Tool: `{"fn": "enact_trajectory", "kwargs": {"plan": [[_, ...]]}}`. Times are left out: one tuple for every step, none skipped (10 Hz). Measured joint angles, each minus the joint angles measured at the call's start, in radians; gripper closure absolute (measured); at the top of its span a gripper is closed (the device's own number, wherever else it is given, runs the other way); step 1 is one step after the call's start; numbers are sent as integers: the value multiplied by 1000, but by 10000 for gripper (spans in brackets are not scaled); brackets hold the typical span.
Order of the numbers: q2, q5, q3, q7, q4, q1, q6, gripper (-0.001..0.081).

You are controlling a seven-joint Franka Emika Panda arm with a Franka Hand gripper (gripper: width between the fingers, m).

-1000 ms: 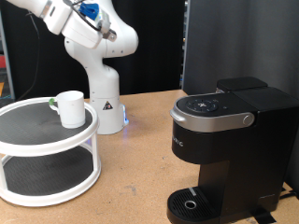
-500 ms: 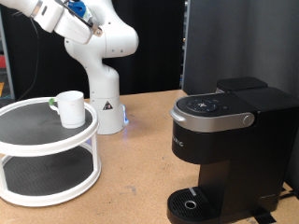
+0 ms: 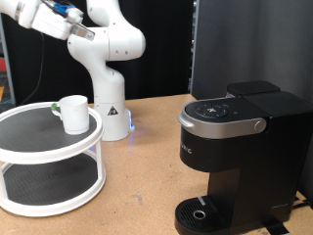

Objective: Make a cup of coffee with the keurig machine

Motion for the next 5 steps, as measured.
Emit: {"fn": "enact_trajectory", "kwargs": {"plan": [[-27,2,-23,-5,-14,-29,-3,799],[-58,9,-40,-5,-30,-42,-7,799],[-56,7,-38,-3,-31,-42,-5,799],[-57,26,-33,1,-41,-49,47,799],[-62,48,-25,8,-59,-68,115,799]]}}
